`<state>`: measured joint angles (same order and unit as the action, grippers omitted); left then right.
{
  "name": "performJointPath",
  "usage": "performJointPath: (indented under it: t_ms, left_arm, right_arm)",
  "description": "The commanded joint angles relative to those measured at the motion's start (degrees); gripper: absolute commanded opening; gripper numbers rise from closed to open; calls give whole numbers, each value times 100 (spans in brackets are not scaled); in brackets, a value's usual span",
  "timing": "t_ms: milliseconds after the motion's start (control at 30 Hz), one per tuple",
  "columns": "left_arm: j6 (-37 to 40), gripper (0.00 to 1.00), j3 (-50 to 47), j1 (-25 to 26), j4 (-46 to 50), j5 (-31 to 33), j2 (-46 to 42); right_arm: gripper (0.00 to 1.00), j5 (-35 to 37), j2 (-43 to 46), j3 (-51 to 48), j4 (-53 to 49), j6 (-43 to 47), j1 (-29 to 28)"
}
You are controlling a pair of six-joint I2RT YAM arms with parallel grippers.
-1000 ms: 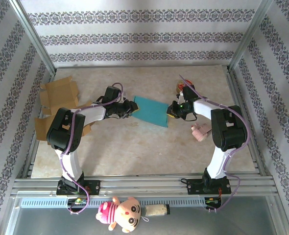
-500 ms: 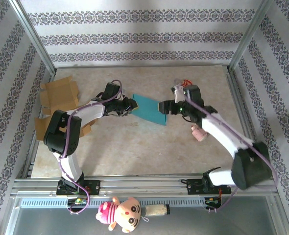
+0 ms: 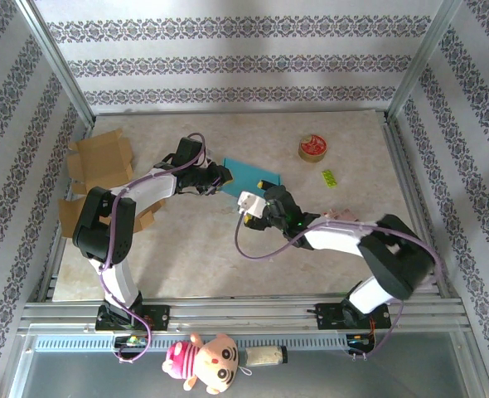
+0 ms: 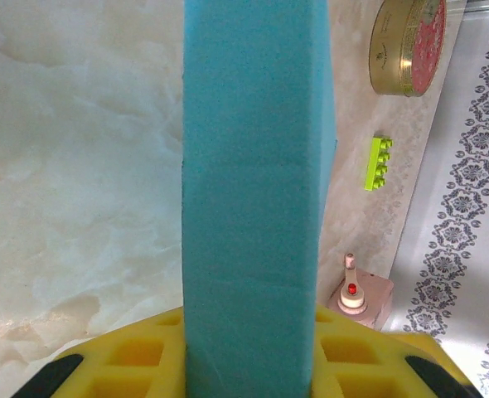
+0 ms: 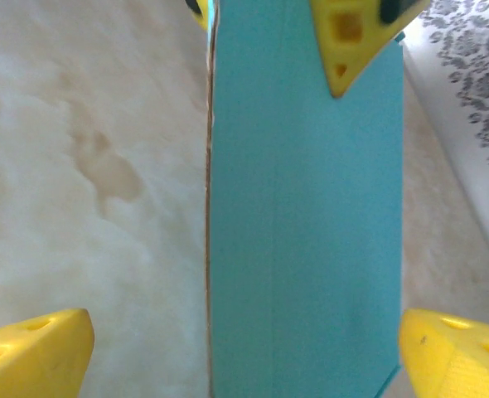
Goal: Fold the paper box
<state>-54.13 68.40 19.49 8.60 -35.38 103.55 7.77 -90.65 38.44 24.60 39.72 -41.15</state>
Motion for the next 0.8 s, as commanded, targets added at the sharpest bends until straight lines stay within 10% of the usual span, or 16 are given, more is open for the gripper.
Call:
performJointPath:
  t_ms: [0, 367, 533, 767]
  left_arm:
    - [-80, 25, 123, -62, 81, -52, -177]
    - [-344, 31, 35, -96, -206, -377, -296]
    - [-447, 50, 7, -128, -360, -479, -582]
    - [471, 74, 377, -268, 816, 410, -1634]
  right_arm:
    - [93, 1048, -462, 189, 1369, 865, -44]
    - [59, 1097, -1459, 86, 3321, 1774, 142]
    - [38, 778, -1273, -75, 3255, 1816, 116]
    - [33, 204, 81, -365, 1698, 1334, 108]
